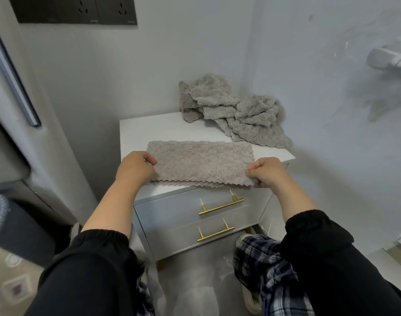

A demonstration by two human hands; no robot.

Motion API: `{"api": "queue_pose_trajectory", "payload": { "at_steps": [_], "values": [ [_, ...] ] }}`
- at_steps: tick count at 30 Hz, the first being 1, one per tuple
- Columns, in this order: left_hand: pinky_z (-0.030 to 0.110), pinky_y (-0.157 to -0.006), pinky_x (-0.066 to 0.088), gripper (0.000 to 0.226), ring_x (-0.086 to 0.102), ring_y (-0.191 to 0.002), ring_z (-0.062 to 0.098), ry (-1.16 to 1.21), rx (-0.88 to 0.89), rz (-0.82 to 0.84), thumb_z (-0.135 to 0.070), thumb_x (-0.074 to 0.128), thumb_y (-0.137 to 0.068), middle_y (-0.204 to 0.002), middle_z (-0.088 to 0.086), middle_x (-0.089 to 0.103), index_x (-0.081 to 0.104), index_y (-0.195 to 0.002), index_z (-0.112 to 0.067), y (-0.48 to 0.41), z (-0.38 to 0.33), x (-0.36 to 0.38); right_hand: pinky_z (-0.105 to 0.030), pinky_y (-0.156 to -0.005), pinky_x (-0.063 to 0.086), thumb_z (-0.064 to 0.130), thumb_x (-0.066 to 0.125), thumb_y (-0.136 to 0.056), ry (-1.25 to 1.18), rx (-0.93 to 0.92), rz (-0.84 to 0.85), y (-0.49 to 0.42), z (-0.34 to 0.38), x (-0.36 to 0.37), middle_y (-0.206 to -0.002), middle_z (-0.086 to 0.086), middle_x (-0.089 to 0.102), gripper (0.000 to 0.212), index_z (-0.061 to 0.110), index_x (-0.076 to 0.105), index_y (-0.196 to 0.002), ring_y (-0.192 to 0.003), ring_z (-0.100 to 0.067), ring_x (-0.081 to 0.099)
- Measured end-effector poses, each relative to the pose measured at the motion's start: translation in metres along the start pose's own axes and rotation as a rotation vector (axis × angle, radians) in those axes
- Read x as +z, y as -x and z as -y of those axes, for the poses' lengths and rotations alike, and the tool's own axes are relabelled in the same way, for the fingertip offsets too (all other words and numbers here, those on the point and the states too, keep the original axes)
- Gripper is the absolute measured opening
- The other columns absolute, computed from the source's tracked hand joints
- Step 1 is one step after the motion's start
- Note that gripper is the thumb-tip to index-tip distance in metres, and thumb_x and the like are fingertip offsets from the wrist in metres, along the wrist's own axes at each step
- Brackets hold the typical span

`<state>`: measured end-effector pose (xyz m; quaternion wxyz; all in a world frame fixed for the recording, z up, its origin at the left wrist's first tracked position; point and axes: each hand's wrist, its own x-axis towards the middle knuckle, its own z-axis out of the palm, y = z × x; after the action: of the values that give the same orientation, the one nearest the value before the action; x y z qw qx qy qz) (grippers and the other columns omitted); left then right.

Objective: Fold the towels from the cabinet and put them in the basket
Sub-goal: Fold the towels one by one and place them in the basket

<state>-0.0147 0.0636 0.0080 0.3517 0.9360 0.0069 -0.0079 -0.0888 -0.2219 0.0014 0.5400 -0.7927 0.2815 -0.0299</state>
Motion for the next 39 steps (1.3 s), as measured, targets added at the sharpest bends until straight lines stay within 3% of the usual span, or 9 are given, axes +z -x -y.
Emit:
{"api": "queue_pose_trajectory", "payload": {
  "at_steps": [7,11,14,19,22,26,31,36,39],
  "values": [
    [0.026,-0.056,0.037,0.045,0.045,-0.056,0.018,0.242,0.012,-0.108,0.008,0.034,-0.076,-0.075,-0.005,0.054,0.069,-0.093,-0.016,0.000,-0.007,-0.004,-0.028,-0.050,0.058,-0.010,0.067,-0.079,-0.204,0.045,0.128,0.007,0.014,-0.012,-0.066,-0.006,0.046,0.024,0.008,0.055,-0.070,-0.055,-0.012,0.043],
    [0.025,-0.058,0.040,0.039,0.050,-0.063,0.018,0.095,-0.028,0.002,0.007,0.040,-0.078,-0.081,0.001,0.059,0.068,-0.093,-0.016,-0.001,-0.007,-0.003,-0.030,-0.053,0.057,-0.008,0.067,-0.081,0.038,0.056,0.105,0.003,0.011,-0.013,-0.062,-0.009,0.050,0.026,0.007,0.052,-0.066,-0.054,-0.016,0.047],
    [0.035,-0.079,0.050,0.028,0.057,-0.093,0.024,-0.142,-0.015,0.034,0.001,0.048,-0.081,-0.106,0.004,0.061,0.066,-0.089,-0.020,0.001,-0.008,0.002,-0.029,-0.061,0.052,0.006,0.068,-0.086,0.282,0.116,0.120,-0.002,0.006,-0.006,-0.068,-0.013,0.059,0.022,0.006,0.050,-0.072,-0.059,-0.019,0.059],
    [0.043,-0.102,0.034,0.023,0.029,-0.133,0.032,-0.346,0.343,-0.209,-0.013,0.052,-0.088,-0.144,0.011,0.040,0.069,-0.104,-0.013,0.000,-0.012,0.019,-0.033,-0.073,0.051,0.026,0.071,-0.085,0.329,0.137,0.156,-0.008,0.000,-0.010,-0.104,-0.014,0.067,0.038,0.000,0.059,-0.109,-0.085,-0.022,0.065],
    [0.042,-0.116,0.019,0.039,0.018,-0.143,0.029,-0.362,0.574,0.012,-0.029,0.043,-0.095,-0.155,0.007,0.028,0.055,-0.131,-0.020,0.001,-0.015,0.036,-0.036,-0.083,0.051,0.033,0.071,-0.084,0.306,0.149,0.217,-0.006,-0.001,-0.018,-0.106,-0.009,0.067,0.044,0.004,0.060,-0.115,-0.094,-0.020,0.064],
    [0.043,-0.117,0.017,0.049,0.015,-0.145,0.024,-0.514,0.628,0.223,-0.039,0.032,-0.101,-0.159,-0.001,0.017,0.028,-0.149,-0.028,0.010,-0.018,0.058,-0.036,-0.080,0.051,0.034,0.073,-0.082,0.147,0.170,0.244,-0.005,-0.001,-0.022,-0.096,-0.006,0.064,0.042,0.003,0.061,-0.109,-0.086,-0.020,0.063],
    [0.035,-0.097,0.040,0.044,0.042,-0.121,0.023,-0.530,0.635,0.127,-0.044,0.042,-0.096,-0.134,0.001,0.050,0.049,-0.134,-0.024,0.021,-0.037,0.052,-0.032,-0.069,0.052,0.013,0.066,-0.088,-0.274,0.043,0.139,-0.005,0.007,-0.016,-0.097,-0.014,0.062,0.011,0.009,0.057,-0.081,-0.082,-0.022,0.060],
    [0.028,-0.063,0.046,0.033,0.058,-0.066,0.019,-0.058,0.496,0.359,-0.039,0.055,-0.093,-0.068,0.003,0.065,0.065,-0.073,-0.014,0.042,-0.059,0.042,-0.033,-0.064,0.051,0.001,0.053,-0.092,-0.424,-0.119,0.026,0.000,0.018,-0.009,-0.079,-0.008,0.062,0.016,0.014,0.059,-0.084,-0.068,-0.020,0.060],
    [0.026,-0.065,0.044,0.026,0.053,-0.066,0.017,0.107,0.444,0.055,-0.032,0.063,-0.087,-0.065,-0.002,0.061,0.061,-0.066,-0.016,0.040,-0.062,0.041,-0.027,-0.060,0.050,-0.006,0.052,-0.090,-0.391,-0.251,0.109,0.009,0.026,-0.013,-0.072,-0.003,0.066,0.025,0.015,0.063,-0.085,-0.062,-0.015,0.062]
  ]
}}
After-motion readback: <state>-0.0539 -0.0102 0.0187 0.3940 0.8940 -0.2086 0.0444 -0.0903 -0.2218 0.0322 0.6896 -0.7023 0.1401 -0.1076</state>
